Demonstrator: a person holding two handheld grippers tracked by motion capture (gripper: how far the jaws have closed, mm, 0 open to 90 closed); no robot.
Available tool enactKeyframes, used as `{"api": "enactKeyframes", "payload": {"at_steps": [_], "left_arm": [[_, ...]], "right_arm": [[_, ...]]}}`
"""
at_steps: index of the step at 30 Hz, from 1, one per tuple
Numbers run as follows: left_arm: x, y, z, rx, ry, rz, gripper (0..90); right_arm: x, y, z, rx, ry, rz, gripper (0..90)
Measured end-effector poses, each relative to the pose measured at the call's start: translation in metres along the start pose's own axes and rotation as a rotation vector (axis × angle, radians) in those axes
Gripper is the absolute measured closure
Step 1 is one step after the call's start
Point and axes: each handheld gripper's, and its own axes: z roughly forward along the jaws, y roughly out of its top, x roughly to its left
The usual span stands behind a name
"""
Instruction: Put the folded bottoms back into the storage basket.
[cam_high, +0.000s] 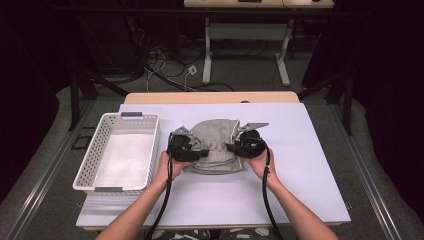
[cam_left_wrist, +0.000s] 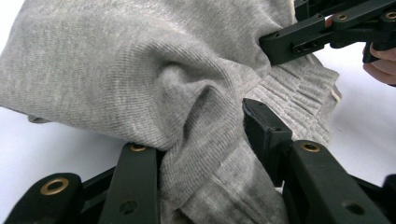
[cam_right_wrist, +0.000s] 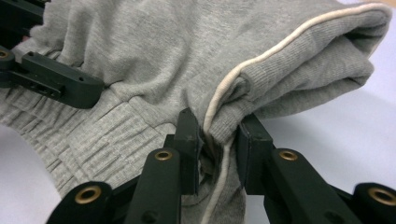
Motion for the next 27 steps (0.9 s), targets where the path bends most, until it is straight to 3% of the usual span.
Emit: {"api": "enactKeyframes", "payload": {"at_steps": [27], "left_arm": [[-0.015, 0.008, -0.024, -0.061, 0.015, 0.057, 60.9]], "right_arm": [[0.014, 0.011, -0.021, -0.066, -0.007, -0.05, 72.9]]}}
